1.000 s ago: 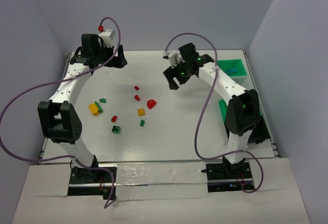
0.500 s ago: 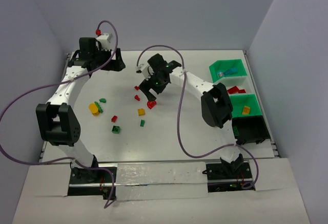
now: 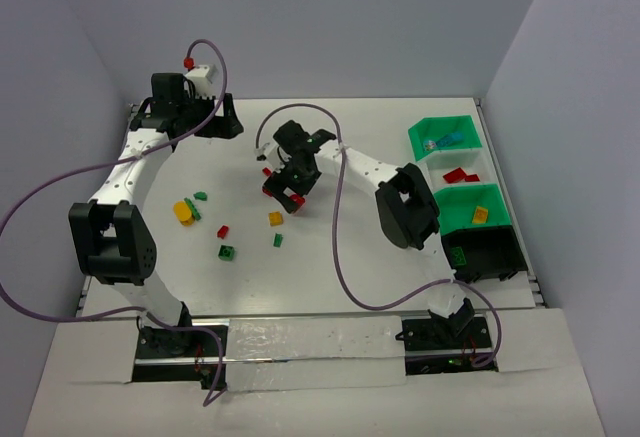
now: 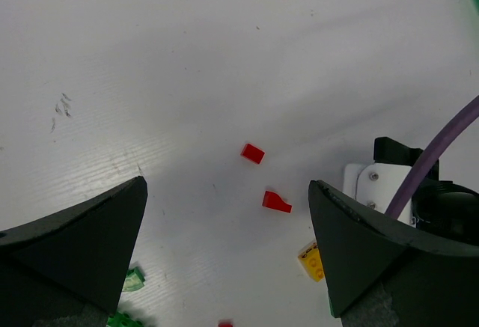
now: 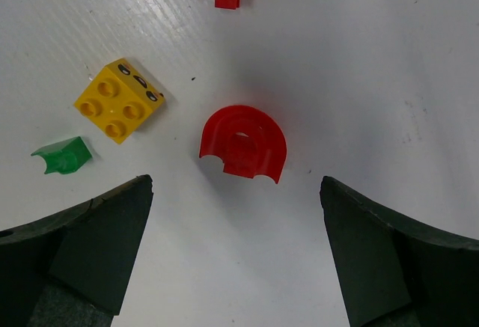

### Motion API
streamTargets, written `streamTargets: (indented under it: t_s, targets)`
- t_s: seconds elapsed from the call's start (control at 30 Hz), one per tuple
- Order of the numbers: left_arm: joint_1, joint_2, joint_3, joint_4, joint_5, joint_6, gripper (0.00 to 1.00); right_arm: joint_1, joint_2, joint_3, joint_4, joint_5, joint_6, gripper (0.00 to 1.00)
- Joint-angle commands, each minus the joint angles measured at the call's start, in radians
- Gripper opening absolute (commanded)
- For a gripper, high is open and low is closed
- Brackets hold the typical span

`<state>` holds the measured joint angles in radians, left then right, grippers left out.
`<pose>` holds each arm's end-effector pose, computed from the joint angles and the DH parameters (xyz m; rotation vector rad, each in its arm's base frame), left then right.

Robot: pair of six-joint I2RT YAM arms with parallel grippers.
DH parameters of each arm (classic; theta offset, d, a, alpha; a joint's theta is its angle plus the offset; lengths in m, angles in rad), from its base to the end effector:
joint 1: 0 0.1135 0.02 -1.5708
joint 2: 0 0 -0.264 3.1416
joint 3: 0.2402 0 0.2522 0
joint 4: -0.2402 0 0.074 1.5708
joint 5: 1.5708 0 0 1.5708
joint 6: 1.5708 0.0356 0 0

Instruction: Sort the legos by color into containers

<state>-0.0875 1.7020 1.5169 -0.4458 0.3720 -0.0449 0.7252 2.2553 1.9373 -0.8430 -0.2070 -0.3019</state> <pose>0.3903 -0.0472 0.3259 0.2551 2.1781 -0.4833 0.3557 0.3250 0.1986 -1.4062 2.3721 0.4003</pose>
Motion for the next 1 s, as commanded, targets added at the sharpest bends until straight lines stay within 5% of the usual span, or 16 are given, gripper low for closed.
streamTargets:
  t_s: [0.0,0.27,0.63,0.97]
  targets:
    - [0.006,-0.01,0.026,0.01,0.03,-0.016,0.99,0.012,0.022,0.014,0.015,0.03,0.025,1.0]
    - [0.006,-0.016,0.011,0.018,0.03,-0.024,0.99,0.014,0.065,0.012,0.063,0.078,0.046,1.0]
    - [0.006,-0.021,0.004,0.015,0.025,-0.016,0.99,0.018,0.076,-0.024,0.115,0.115,0.065,0.78]
    - [0.006,-0.016,0.009,0.01,0.033,-0.015,0.99,0.023,0.046,-0.099,0.141,0.125,0.069,0.75]
